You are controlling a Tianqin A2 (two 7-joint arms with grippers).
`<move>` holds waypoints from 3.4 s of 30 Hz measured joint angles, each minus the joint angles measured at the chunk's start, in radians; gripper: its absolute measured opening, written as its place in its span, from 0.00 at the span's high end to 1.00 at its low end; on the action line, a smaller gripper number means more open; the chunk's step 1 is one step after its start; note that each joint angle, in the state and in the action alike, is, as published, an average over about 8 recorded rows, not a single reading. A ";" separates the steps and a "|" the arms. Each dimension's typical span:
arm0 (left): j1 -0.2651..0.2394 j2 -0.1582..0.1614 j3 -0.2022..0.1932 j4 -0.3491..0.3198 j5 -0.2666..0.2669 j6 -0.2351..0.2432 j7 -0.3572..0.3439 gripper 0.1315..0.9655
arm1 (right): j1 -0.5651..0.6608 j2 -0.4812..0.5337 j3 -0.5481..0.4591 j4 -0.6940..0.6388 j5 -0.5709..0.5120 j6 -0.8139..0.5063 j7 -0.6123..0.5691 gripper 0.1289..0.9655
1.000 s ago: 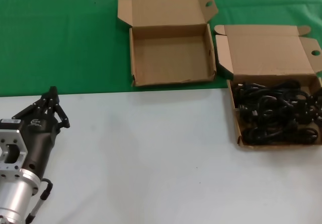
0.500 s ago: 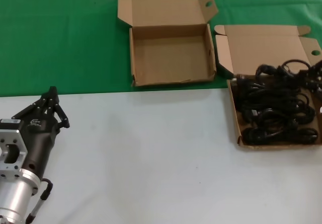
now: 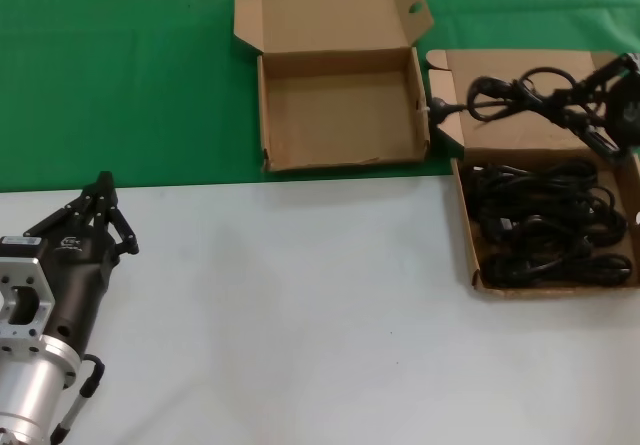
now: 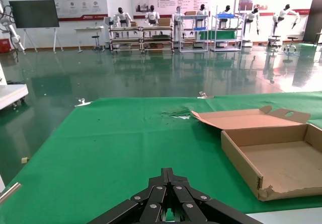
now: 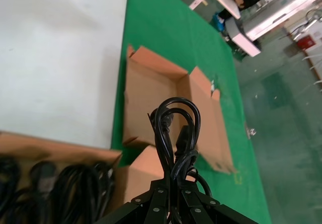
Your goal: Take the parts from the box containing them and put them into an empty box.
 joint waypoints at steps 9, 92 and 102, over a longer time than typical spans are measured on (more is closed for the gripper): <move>0.000 0.000 0.000 0.000 0.000 0.000 0.000 0.99 | 0.042 -0.117 -0.018 -0.054 0.001 0.056 -0.052 0.98; 0.000 0.000 0.000 0.000 0.000 0.000 0.000 0.99 | 0.355 -0.709 0.110 -1.015 0.057 0.429 -0.861 0.77; 0.000 0.000 0.000 0.000 0.000 0.000 0.000 0.99 | 0.363 -0.701 0.143 -1.014 0.083 0.437 -0.879 0.51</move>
